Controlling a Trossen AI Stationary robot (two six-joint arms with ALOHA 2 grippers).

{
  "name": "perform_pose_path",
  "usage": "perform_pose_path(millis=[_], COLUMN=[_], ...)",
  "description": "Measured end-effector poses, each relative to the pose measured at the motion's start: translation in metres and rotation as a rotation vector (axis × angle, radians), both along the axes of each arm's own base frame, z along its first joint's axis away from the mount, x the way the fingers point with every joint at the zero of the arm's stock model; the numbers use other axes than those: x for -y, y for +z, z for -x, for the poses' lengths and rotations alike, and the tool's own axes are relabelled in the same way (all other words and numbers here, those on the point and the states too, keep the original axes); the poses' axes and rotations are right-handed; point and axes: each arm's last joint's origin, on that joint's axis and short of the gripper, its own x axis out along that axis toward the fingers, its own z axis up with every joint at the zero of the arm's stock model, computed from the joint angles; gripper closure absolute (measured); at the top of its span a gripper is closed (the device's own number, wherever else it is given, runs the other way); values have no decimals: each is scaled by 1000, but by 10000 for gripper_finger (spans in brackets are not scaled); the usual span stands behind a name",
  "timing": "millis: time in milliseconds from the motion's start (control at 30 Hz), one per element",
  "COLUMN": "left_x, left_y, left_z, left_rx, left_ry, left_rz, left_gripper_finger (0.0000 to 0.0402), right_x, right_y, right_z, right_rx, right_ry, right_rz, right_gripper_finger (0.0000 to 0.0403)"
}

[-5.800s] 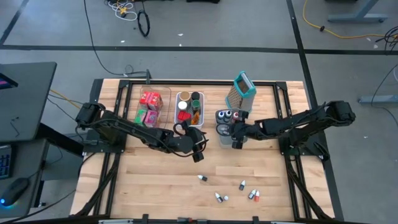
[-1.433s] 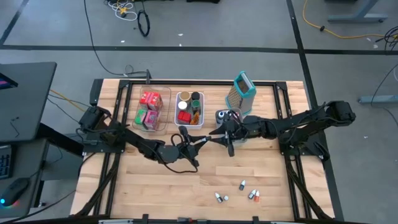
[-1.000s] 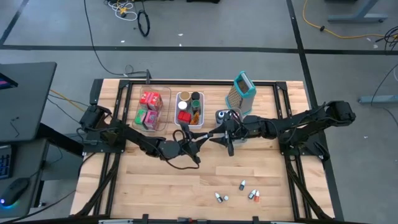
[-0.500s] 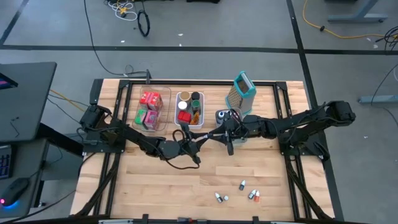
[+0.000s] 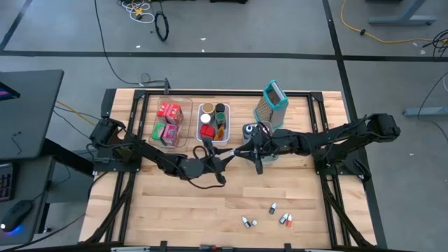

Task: Pick & Place Kitchen Items
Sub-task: Put the small green food coloring into the gray bin, then put the small red food coloring into the gray bin

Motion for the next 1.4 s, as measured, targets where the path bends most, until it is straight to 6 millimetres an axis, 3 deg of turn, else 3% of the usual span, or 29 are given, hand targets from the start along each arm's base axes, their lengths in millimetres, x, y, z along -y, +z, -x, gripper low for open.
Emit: perform_pose_path(millis=[200,367,700,1067,1400], left_x=[-1,-2,-1,-1,-1], left_y=[-11,-15,-16,-18,-18], left_z=[2,4,4,4,4], left_rx=[-48,-52,-40,-44,-45], left_ry=[36,55,45,47,45], left_rz=[80,133,189,204,206], left_gripper_finger=[244,231,231,230,230], right_x=[7,14,25,27,35], right_y=[-2,-1,-16,-39,-42], right_z=[6,25,63,53,43], right_rx=[-82,-224,-558,-670,-624], right_ry=[-40,-84,-488,-484,-492], right_rz=[-71,-52,39,62,107], right_gripper_finger=[310,307,306,301,239])
